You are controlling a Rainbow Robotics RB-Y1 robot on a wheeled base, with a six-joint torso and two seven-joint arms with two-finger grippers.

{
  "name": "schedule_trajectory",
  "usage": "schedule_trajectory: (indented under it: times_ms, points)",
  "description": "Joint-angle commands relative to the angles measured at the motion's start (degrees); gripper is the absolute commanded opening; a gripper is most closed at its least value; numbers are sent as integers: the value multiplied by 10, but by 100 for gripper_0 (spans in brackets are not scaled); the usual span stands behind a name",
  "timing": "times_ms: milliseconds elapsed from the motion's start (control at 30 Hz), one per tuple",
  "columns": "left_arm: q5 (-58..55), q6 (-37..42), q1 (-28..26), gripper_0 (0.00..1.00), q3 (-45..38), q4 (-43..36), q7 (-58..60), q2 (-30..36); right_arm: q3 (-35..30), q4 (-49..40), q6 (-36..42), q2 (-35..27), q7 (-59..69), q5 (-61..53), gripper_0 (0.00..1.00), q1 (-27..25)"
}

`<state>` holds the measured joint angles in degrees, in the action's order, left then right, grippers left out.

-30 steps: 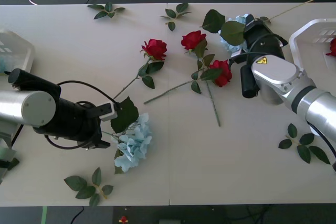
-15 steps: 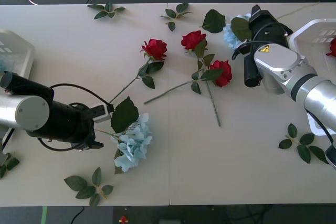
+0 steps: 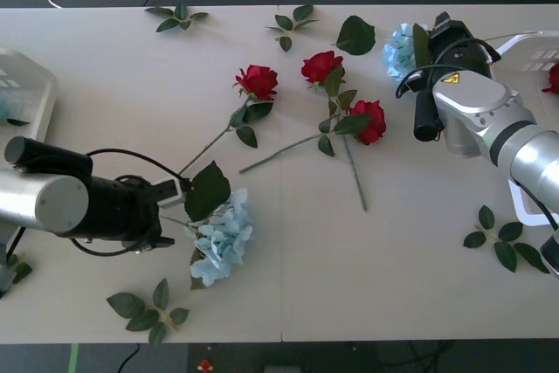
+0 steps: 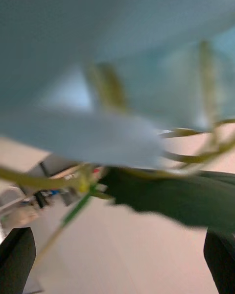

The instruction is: Place the red flowers into the right box and the blue flowers into the left box. If a person shows an open palm, hand one flower to the person first, then continue sorting.

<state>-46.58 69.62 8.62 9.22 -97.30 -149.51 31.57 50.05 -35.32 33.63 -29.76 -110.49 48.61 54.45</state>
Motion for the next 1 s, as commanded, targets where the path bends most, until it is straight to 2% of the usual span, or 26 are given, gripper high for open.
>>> schedule_trajectory:
  times_ms: [33, 100, 133, 200, 233, 267, 300, 333, 467, 500, 533, 567, 600, 633, 833, 1000]
  points:
    - [9, -25, -13, 99, 21, -21, -55, 20, 5, 6, -6, 12, 33, -38, 100, 31]
    - [13, -37, -13, 96, 31, -19, -55, 20, 5, 4, -14, 12, 34, -51, 100, 31]
    - [17, -45, -13, 88, 35, -17, -55, 20, 5, 3, -20, 12, 37, -60, 100, 32]
    - [20, -67, -13, 61, 48, -3, -55, 21, 5, 4, -24, 12, 39, -76, 100, 32]
    - [19, -76, -13, 52, 50, 0, -55, 20, 5, 4, -26, 12, 39, -79, 100, 32]
    - [13, -92, -13, 22, 56, 9, -55, 22, 5, 4, -30, 12, 41, -84, 100, 31]
    - [11, -100, -13, 5, 57, 12, -55, 23, 5, 4, -37, 12, 41, -88, 100, 31]
    - [11, -105, -13, 1, 59, 14, -55, 22, 5, 3, -44, 12, 41, -92, 100, 32]
    - [10, -115, -12, 0, 59, 14, -55, 24, 5, 3, -59, 12, 44, -120, 98, 33]
    - [10, -120, -12, 0, 58, 14, -55, 24, 5, 3, -66, 12, 46, -127, 95, 33]
    - [10, -122, -12, 0, 58, 14, -55, 24, 5, 3, -67, 12, 48, -133, 82, 33]
    - [11, -124, -12, 0, 59, 14, -55, 25, 5, 1, -68, 12, 48, -140, 56, 33]
    - [12, -128, -12, 0, 59, 18, -55, 25, 5, -2, -69, 12, 50, -147, 16, 33]
    - [11, -130, -12, 0, 59, 21, -55, 24, 5, -5, -69, 13, 51, -151, 0, 32]
    - [-20, -165, -11, 0, 58, 34, -55, 27, 5, -17, -69, 14, 55, -154, 0, 33]
    - [-104, -194, -6, 0, 50, 32, -55, 44, 5, -20, -69, 14, 60, -154, 0, 33]
